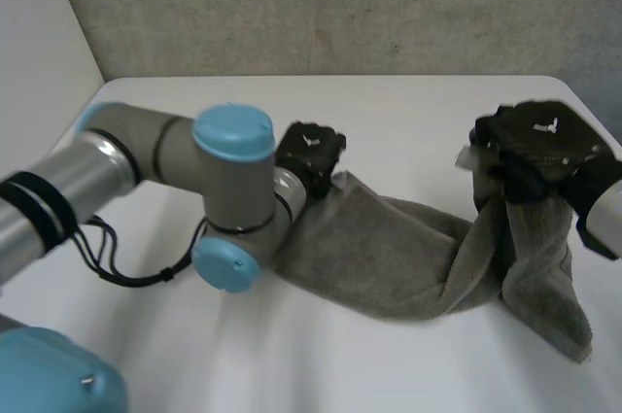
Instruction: Fold the towel.
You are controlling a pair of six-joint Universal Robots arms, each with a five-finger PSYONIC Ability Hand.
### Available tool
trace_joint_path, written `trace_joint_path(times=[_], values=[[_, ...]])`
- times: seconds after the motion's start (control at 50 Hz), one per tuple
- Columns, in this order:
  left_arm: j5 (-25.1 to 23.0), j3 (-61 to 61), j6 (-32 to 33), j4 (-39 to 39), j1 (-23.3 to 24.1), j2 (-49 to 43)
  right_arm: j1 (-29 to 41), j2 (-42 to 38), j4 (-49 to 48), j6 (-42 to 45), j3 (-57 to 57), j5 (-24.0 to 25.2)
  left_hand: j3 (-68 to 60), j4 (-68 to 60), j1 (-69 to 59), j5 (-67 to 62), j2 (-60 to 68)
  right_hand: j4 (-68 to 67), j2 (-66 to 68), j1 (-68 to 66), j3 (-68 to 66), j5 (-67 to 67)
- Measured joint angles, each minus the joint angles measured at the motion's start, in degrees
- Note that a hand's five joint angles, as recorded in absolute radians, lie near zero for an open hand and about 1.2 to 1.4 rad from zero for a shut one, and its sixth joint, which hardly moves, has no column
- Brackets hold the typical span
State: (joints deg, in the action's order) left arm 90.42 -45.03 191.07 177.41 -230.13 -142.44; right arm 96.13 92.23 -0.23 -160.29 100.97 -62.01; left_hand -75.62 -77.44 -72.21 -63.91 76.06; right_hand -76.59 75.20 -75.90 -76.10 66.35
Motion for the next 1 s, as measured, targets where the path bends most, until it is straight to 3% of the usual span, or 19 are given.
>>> trace_joint_path(times=[0.14,0.28,0.34,0.46,0.58,0.72,0.9,1.0], values=[[-0.01,-5.93,-0.87,-0.42,-5.2,15.54,-0.16,4.1,0.62,-3.15,-9.02,-0.39,-0.51,0.0,0.0,0.0,0.63,0.0,0.0,-0.04,0.0,0.0],[-1.81,-10.19,-6.13,-0.21,-11.93,32.75,-2.59,7.1,5.58,-17.85,-24.61,0.06,-0.67,-0.19,0.0,0.0,0.81,0.0,0.0,-0.3,-0.22,-0.01],[-4.2,-12.07,-11.3,-0.05,-17.88,41.02,-8.3,6.84,12.18,-26.11,-33.09,3.47,-0.68,-0.27,0.0,0.0,0.81,0.0,0.0,-0.3,-0.24,-0.01],[-9.34,-14.54,-18.63,-0.11,-27.25,46.88,-18.26,3.99,20.94,-30.34,-37.63,14.76,-0.69,-0.27,0.0,0.0,0.82,0.0,0.0,-0.31,-0.26,-0.01],[-14.84,-19.2,-24.03,-0.21,-32.72,45.48,-21.34,-0.96,23.19,-29.73,-35.79,24.66,-0.7,-0.27,0.0,0.0,0.82,0.0,0.0,-0.4,-0.27,-0.01],[-17.31,-23.06,-26.01,-0.18,-33.62,38.78,-19.54,-8.43,22.89,-26.84,-36.44,26.53,-0.7,-0.27,0.0,0.0,0.82,0.0,0.0,-0.42,-0.27,0.0],[-16.91,-14.53,-25.8,0.76,-32.42,26.74,-12.43,-23.2,22.27,-24.32,-47.64,21.79,-0.7,-0.28,-0.01,0.0,0.82,0.0,0.0,-0.45,-0.4,-0.01],[-15.11,2.69,-26.19,1.65,-31.55,16.73,-4.23,-34.68,20.25,-24.01,-63.04,12.75,-0.7,-0.28,-0.02,0.0,0.92,0.0,0.0,-0.49,-0.5,0.0]])
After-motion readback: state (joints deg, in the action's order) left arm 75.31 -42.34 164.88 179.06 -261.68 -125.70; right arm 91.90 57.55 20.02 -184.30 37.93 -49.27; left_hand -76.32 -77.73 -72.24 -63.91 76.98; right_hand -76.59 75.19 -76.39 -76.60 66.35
